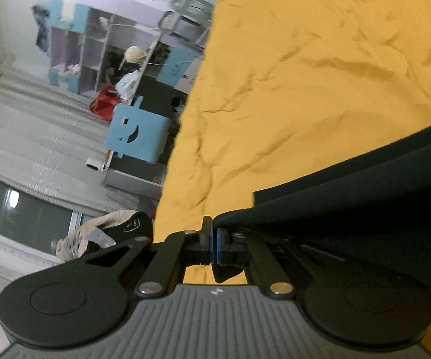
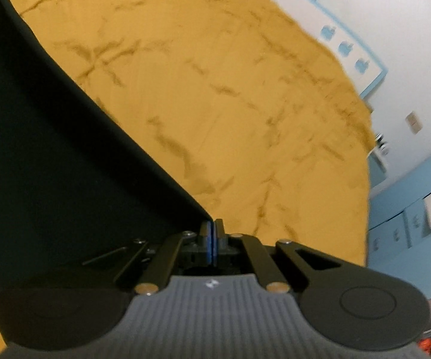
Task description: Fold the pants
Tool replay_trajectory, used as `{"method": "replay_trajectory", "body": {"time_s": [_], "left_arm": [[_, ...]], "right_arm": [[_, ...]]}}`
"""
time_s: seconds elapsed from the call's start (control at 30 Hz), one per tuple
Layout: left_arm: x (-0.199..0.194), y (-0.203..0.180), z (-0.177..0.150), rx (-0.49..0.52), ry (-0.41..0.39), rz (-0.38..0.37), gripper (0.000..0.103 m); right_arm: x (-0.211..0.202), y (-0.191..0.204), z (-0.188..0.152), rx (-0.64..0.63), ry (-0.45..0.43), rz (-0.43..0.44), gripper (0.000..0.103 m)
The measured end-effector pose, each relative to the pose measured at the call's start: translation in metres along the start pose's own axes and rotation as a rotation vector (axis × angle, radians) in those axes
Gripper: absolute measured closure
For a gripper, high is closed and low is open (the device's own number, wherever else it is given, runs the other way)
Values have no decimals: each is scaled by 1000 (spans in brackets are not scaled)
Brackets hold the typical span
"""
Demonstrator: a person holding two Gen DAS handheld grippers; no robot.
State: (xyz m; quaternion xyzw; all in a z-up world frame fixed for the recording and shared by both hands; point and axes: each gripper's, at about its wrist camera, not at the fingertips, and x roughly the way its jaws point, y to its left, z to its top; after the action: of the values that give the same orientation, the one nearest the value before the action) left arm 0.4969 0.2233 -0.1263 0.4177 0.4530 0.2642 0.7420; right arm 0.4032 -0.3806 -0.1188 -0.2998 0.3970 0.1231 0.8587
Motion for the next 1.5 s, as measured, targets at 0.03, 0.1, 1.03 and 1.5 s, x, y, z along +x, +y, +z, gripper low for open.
{"method": "replay_trajectory", "body": {"time_s": [0.03, 0.1, 1.03, 1.5], "left_arm": [[4, -6, 3, 16, 3, 2, 101], [11, -19, 5, 56, 4, 13, 101], [22, -4, 16, -228, -30, -108, 66], [34, 115, -124, -1105, -14, -570, 65]], "right_arm": [[8, 1, 1, 2, 12, 8, 103], [20, 5, -3, 6, 35, 21, 103], [46, 10, 0, 145, 54, 0, 62], [-30, 34, -38, 359, -13, -108, 45]]}}
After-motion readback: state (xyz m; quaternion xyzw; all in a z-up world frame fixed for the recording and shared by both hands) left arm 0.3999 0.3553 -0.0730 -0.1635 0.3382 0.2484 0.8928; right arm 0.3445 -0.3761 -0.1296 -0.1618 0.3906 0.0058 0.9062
